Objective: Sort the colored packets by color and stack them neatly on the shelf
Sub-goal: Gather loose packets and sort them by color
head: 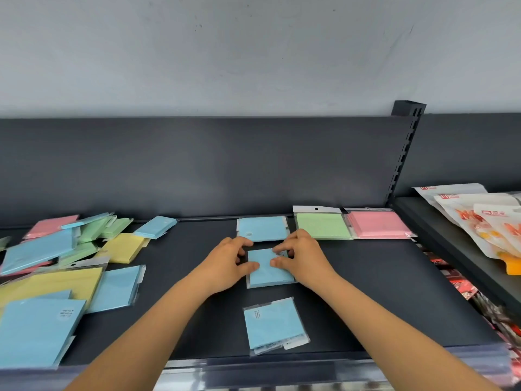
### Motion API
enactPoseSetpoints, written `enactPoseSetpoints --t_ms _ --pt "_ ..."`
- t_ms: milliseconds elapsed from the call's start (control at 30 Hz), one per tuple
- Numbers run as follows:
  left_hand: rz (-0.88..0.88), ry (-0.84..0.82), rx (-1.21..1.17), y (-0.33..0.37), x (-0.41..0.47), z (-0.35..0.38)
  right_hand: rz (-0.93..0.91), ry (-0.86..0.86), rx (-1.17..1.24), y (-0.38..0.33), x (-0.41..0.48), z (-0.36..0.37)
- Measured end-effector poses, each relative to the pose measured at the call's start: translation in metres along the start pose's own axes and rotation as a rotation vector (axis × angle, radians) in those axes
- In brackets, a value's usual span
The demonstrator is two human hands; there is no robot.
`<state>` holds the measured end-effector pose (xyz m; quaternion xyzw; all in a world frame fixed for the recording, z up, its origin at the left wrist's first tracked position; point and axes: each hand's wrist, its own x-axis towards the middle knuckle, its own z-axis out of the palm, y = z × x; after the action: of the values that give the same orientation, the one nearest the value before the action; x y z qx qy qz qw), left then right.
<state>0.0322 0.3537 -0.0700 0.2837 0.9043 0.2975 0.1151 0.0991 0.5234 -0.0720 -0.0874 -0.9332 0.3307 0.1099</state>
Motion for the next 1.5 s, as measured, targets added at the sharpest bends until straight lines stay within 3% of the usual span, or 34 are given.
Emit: enactPoseSetpoints --t_ms 100,200,300,367,633,767,900,1000,1200,1500 --pt "0.014 -0.077 0.128 0.006 -0.011 -0.013 -0.024 0.001 -0.036 -0.001 -0.002 0.002" --pt "0.191 -0.059 0.184 0.027 -0.032 -0.021 -0.025 -0.002 -0.02 0.0 -0.001 0.002" --pt "0.333 -0.363 0.199 0.049 -0.046 -0.012 -0.017 -0.027 -0.017 0.001 0.001 0.001" --pt "0.351 -0.452 0.2 0.05 -0.045 -0.003 -0.019 -0.038 -0.023 0.002 0.003 0.0" --pt "0.332 -0.394 0.035 0.043 -0.043 0.008 -0.048 -0.045 -0.028 0.005 0.003 0.002" --pt "0.357 -0.338 0.075 0.041 -0.047 0.008 -0.06 -0.039 -0.072 0.004 0.003 -0.001" --pt "0.348 -0.2 0.027 0.035 -0.062 -0.009 -0.158 0.141 -0.247 -0.009 0.0 -0.004" --pt "0.301 -0.101 0.027 0.019 -0.072 -0.033 -0.268 0.178 -0.206 -0.033 0.002 0.001" --pt "0.176 0.018 0.123 -0.044 -0.097 -0.081 -0.377 0.084 -0.141 -0.092 0.009 0.04" --pt "0.001 0.259 0.251 -0.193 -0.134 -0.182 -0.347 -0.104 -0.11 -0.209 0.033 0.153"
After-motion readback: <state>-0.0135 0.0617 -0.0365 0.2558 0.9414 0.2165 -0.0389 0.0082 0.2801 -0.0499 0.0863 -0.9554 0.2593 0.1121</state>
